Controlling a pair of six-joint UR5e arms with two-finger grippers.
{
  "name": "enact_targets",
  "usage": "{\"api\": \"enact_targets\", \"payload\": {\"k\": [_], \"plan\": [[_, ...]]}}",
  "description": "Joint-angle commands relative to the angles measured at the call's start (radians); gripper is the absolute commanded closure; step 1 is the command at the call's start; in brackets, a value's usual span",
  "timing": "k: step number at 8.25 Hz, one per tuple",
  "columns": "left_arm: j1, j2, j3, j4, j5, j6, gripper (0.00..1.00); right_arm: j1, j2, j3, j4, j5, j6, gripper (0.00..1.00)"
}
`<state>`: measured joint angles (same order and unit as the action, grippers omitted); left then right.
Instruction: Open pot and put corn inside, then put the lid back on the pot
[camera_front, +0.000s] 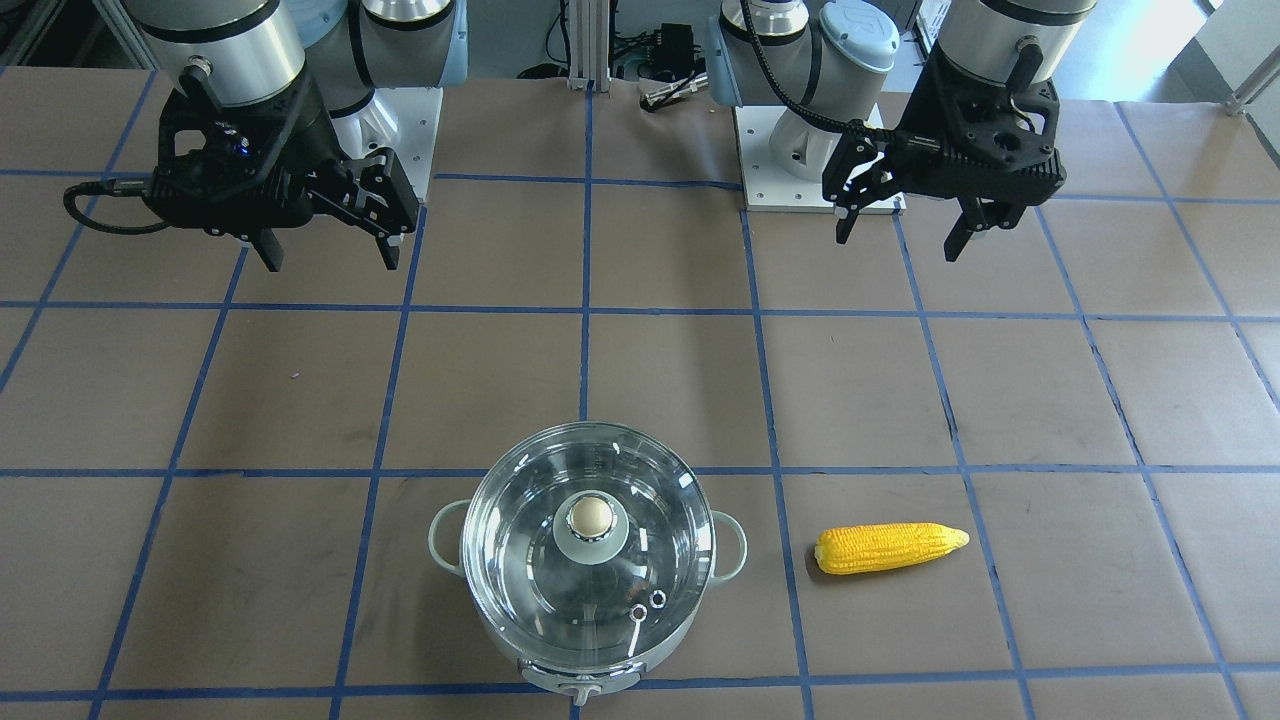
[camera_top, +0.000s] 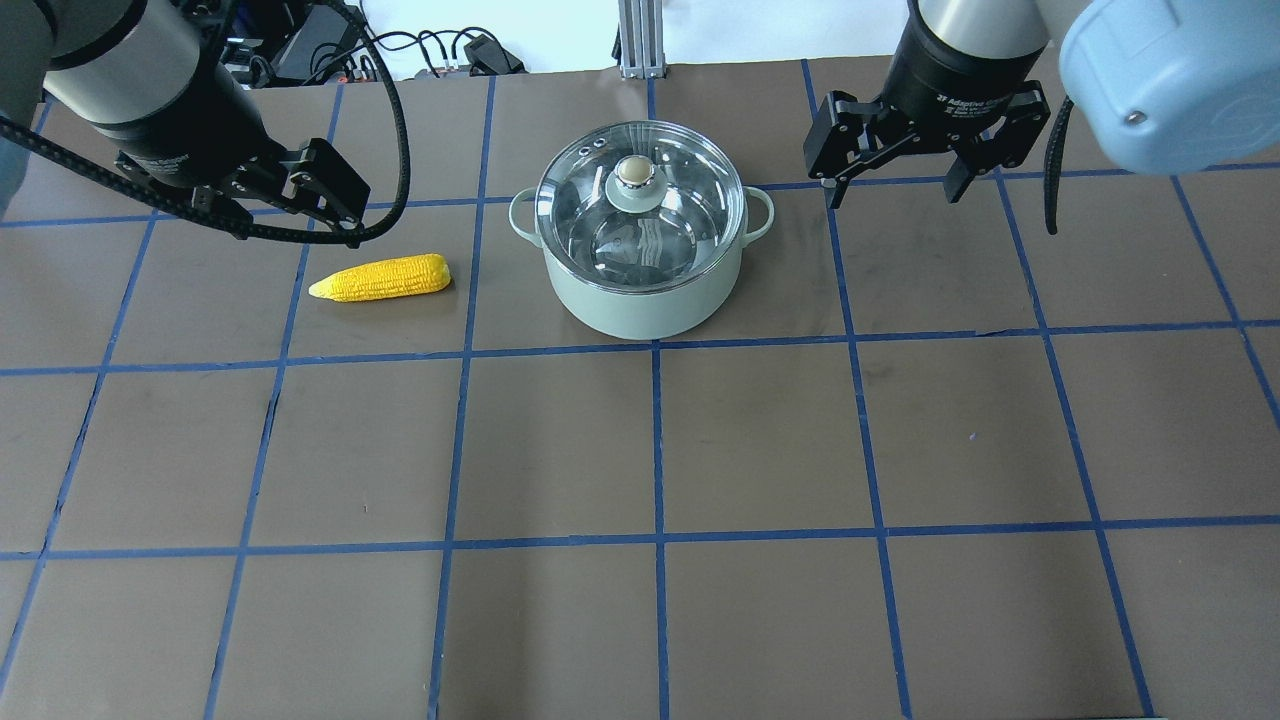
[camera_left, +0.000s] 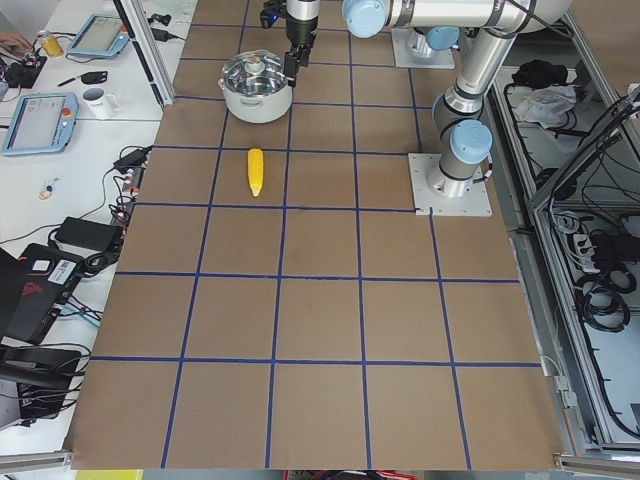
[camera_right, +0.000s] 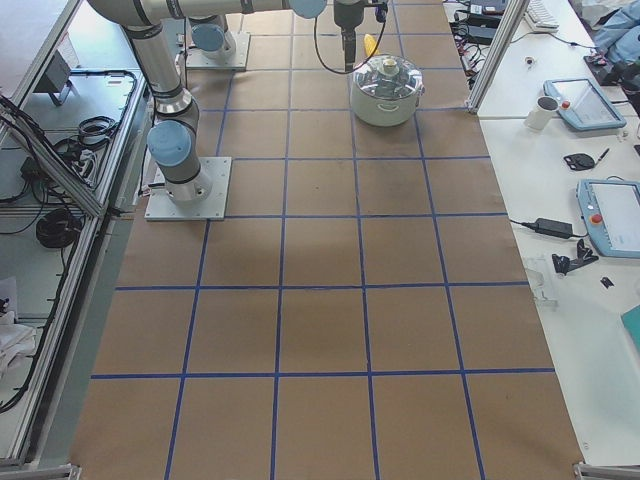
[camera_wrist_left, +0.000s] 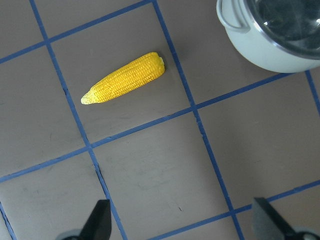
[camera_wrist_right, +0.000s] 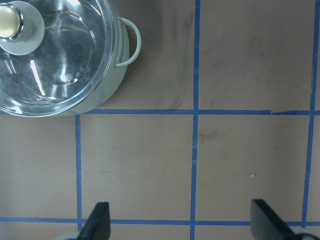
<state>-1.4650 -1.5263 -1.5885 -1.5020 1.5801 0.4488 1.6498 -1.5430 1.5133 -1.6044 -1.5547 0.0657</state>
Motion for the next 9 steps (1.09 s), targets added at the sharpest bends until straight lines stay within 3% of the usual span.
{"api": "enact_targets", "payload": {"k": [1,5,7,9], "plan": [[0.086,-0.098,-0.001,0.104,-0.002,0.282,0.00,0.001,0.000,0.004,-0.009,0.001,0.000,0.00],[0.086,-0.225,-0.013,0.259,-0.002,0.577,0.00,-0.001,0.000,0.004,-0.008,-0.011,0.002,0.00],[0.087,-0.271,-0.013,0.286,-0.005,0.635,0.00,0.001,0.000,0.002,-0.012,-0.015,0.016,0.00],[0.089,-0.346,-0.013,0.304,-0.080,0.715,0.00,-0.002,0.001,0.002,-0.005,-0.015,0.000,0.00]]}}
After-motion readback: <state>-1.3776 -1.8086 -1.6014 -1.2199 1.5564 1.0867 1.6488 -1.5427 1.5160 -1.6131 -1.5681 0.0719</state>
